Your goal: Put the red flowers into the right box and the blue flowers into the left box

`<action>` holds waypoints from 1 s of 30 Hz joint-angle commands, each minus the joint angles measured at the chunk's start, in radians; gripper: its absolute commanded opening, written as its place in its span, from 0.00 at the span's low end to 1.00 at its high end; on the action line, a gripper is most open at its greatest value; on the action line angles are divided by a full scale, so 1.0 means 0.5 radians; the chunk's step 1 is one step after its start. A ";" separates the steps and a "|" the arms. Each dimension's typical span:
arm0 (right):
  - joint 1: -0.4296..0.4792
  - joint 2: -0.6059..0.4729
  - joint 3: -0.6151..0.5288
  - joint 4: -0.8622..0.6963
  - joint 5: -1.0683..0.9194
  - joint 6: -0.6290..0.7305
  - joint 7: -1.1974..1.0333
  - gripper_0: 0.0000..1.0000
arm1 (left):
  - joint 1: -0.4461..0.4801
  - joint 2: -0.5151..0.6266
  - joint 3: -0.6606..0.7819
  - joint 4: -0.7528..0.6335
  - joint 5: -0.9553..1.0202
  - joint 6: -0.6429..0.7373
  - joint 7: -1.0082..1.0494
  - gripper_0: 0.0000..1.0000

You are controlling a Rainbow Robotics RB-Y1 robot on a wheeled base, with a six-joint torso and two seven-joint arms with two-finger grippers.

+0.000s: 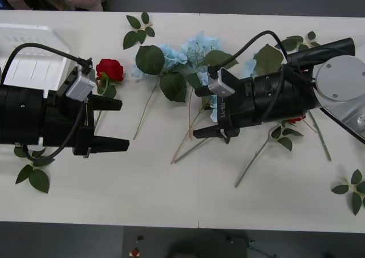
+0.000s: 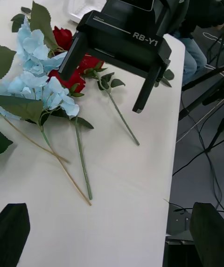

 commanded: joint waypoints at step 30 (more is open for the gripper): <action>-0.528 -0.132 -1.025 0.649 1.176 1.808 -2.128 1.00 | -0.055 0.347 -0.147 0.640 0.364 -0.307 0.394 1.00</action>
